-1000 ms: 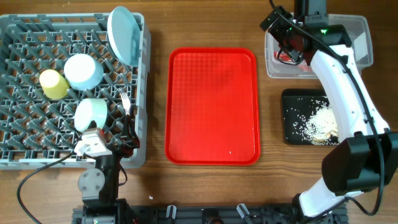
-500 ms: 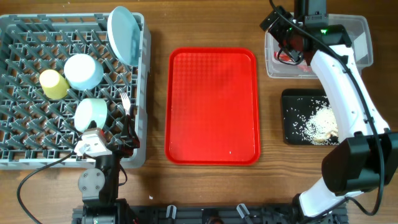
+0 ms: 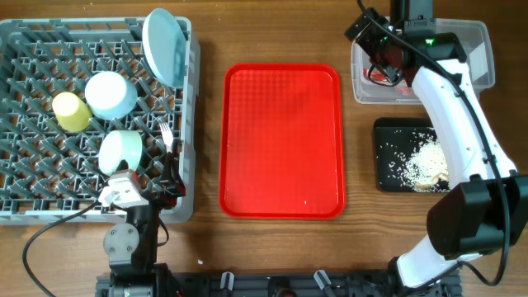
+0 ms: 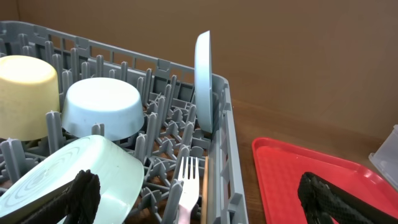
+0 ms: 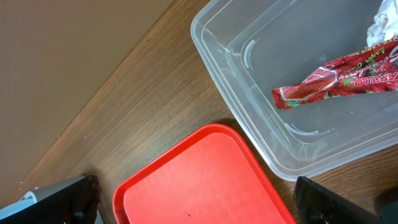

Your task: Sort waste into correct bins and load items into the dishwasher rack

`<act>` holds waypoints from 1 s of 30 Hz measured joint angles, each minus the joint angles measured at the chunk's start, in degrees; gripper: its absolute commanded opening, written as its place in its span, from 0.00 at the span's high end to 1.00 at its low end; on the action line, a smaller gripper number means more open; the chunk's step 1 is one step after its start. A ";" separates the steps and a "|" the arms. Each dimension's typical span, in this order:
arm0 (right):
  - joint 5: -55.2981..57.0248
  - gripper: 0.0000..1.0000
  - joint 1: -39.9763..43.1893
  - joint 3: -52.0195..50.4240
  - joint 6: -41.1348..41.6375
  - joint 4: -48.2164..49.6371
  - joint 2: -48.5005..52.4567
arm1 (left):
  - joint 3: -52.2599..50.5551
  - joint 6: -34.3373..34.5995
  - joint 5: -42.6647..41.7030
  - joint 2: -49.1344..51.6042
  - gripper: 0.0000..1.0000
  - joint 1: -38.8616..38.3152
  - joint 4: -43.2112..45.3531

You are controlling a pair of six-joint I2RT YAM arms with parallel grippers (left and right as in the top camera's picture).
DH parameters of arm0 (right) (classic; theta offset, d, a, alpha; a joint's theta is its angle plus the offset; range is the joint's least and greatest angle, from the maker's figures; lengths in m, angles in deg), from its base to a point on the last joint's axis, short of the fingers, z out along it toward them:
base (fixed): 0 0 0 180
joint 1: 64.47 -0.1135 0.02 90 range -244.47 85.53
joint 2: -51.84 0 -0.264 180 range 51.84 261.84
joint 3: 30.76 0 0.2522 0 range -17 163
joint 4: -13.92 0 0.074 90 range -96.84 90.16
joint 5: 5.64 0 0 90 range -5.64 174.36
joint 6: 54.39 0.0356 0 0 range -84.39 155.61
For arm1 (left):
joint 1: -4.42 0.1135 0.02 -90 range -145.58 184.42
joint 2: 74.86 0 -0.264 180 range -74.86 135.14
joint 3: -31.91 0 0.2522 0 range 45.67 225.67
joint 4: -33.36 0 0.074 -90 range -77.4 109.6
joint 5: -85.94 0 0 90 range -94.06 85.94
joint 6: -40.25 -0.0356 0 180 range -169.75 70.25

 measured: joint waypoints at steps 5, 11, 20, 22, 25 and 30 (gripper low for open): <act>3.26 0.00 0.00 0.00 -0.04 0.00 0.00 | 0.00 0.00 0.00 0.00 0.00 0.00 0.00; 8.72 0.00 -0.02 -0.17 -4.79 -2.10 -0.11 | 0.00 0.00 0.00 0.00 0.00 0.00 0.00; 12.22 0.00 -0.79 -17.92 -23.85 16.68 -22.12 | 0.00 0.00 0.00 0.00 0.00 0.00 0.00; 12.44 0.00 -0.76 -25.62 -25.62 20.79 -28.72 | 0.00 0.00 0.00 0.00 0.00 0.00 0.00; 12.44 0.00 -0.76 -35.15 -26.53 26.18 -33.64 | 0.00 0.00 0.00 -0.02 0.00 0.00 0.00; 12.04 0.00 -0.76 -56.83 -29.14 40.00 -45.35 | 0.00 0.00 0.00 -0.02 0.00 0.00 0.00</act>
